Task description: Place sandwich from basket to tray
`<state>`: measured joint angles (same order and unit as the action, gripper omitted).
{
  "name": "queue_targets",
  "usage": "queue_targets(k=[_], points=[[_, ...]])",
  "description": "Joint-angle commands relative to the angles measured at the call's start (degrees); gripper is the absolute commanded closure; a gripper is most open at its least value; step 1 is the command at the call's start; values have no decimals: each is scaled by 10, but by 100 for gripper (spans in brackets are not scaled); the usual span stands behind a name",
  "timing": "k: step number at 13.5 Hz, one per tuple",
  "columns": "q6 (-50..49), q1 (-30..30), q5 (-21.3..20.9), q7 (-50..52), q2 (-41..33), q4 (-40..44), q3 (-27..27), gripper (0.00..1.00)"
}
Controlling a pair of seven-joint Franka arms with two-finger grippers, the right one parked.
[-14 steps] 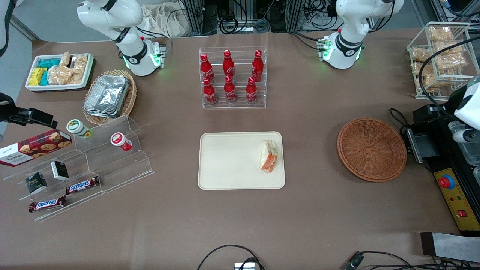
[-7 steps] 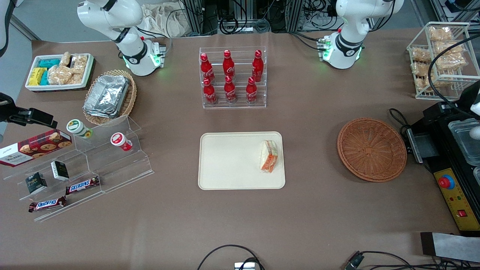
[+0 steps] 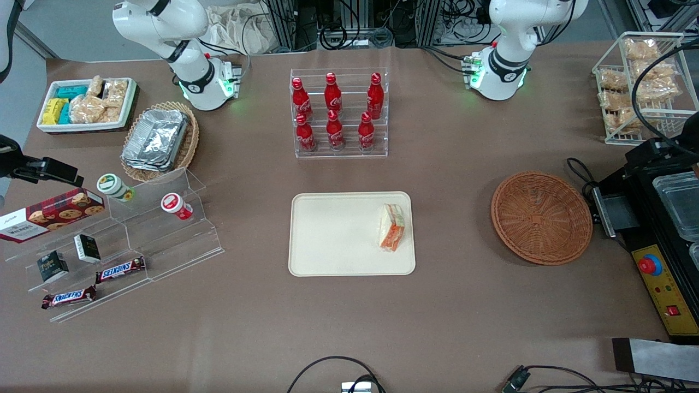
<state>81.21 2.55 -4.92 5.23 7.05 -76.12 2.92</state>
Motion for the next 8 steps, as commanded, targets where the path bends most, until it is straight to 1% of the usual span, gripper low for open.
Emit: queue_targets(k=[1,3,8], points=[[4,-2,3,-4,-39,-30,-14,0],[6,-4,8,-4,-59,-61,-14,0],[6,-4,11,-3,-68,-68,-15,0]])
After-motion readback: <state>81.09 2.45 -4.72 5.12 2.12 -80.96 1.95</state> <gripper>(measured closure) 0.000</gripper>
